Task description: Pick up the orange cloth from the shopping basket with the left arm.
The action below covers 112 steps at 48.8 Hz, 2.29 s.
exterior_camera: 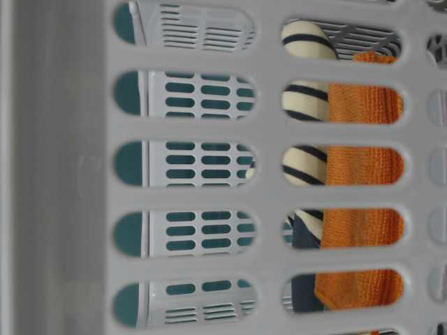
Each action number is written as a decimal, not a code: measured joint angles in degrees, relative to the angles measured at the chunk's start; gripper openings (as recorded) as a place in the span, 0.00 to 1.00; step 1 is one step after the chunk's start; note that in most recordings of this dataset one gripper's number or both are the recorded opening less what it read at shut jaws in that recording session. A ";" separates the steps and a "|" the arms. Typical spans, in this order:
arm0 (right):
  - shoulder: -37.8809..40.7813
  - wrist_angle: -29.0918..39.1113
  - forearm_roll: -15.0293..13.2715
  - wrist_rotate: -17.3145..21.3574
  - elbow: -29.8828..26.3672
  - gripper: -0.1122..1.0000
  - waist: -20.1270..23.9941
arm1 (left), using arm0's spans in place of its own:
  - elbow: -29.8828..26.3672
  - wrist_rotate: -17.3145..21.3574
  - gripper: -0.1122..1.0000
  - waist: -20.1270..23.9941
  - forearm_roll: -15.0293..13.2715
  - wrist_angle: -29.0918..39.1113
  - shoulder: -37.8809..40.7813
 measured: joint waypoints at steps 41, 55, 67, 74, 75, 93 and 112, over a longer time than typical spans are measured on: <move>0.62 2.20 0.70 1.85 0.62 0.09 0.00 | -41.40 -2.55 0.10 -2.20 2.20 52.56 30.50; 0.62 2.29 0.70 1.85 0.62 0.09 0.00 | -53.88 -2.99 0.11 -4.57 2.20 60.12 45.88; 0.53 3.08 0.70 1.85 0.62 0.09 0.00 | -58.45 -3.43 0.40 -5.01 2.20 61.17 53.17; 0.44 3.08 0.70 1.85 0.62 0.09 0.00 | -59.77 -3.43 0.78 -5.19 2.20 61.79 55.63; 0.44 3.16 0.79 1.76 0.62 0.09 0.00 | -60.12 -3.52 0.82 -5.19 2.20 61.79 55.90; 0.26 5.10 0.79 1.85 0.70 0.09 0.00 | -61.35 -4.92 0.88 -6.68 2.20 61.96 60.82; -0.26 5.36 0.79 1.85 0.70 0.09 0.00 | -57.48 -5.36 0.88 -6.59 2.29 61.88 65.48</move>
